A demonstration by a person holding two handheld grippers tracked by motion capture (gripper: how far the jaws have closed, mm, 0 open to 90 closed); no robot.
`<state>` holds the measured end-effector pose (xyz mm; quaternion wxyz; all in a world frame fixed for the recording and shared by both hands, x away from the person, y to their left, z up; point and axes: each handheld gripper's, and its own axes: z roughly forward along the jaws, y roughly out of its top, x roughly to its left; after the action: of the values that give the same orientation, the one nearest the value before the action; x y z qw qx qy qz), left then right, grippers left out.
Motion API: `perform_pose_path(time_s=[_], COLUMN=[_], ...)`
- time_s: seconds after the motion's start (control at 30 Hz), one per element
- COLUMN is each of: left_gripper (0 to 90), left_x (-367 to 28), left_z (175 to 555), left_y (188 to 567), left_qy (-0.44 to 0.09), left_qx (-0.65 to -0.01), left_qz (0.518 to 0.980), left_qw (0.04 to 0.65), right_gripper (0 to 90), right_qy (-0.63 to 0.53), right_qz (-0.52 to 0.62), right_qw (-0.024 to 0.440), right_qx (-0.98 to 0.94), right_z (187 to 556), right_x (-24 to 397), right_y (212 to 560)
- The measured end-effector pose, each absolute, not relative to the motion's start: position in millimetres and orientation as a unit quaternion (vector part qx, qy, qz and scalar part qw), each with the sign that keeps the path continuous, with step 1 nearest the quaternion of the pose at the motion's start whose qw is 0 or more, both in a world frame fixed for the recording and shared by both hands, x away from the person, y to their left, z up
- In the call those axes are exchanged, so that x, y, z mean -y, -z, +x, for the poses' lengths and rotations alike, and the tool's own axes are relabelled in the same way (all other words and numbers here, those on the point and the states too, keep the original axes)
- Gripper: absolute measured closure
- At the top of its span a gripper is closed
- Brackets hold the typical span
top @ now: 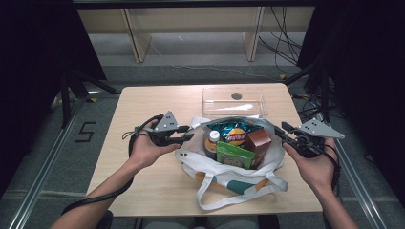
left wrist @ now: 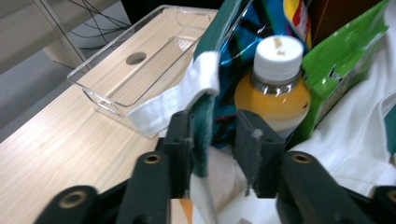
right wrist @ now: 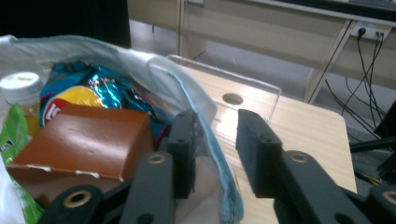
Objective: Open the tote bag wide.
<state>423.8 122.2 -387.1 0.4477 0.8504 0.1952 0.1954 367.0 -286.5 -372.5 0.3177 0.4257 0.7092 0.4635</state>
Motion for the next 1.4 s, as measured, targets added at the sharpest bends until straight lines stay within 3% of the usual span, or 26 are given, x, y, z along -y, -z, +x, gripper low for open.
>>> perform_pose_path(time_s=[0.2, 0.63, 1.4], left_gripper=[86.6, 88.1, 88.1], left_x=[-119, -114, -103], left_z=[429, 444, 467], left_y=[388, 388, 420], left_qy=[-0.184, -0.156, -0.152], left_qx=[-0.210, -0.265, -0.297], left_qz=[0.851, 0.823, 0.828], left_qw=[0.444, 0.478, 0.450], right_gripper=[84.5, 87.6, 87.6], right_qy=[-0.452, -0.432, -0.392], right_qz=[0.423, 0.426, 0.413], right_qw=[0.301, 0.330, 0.334], right_qx=[-0.725, -0.723, -0.751], right_z=[371, 383, 410], right_x=[290, 289, 289], right_y=[374, 377, 405])
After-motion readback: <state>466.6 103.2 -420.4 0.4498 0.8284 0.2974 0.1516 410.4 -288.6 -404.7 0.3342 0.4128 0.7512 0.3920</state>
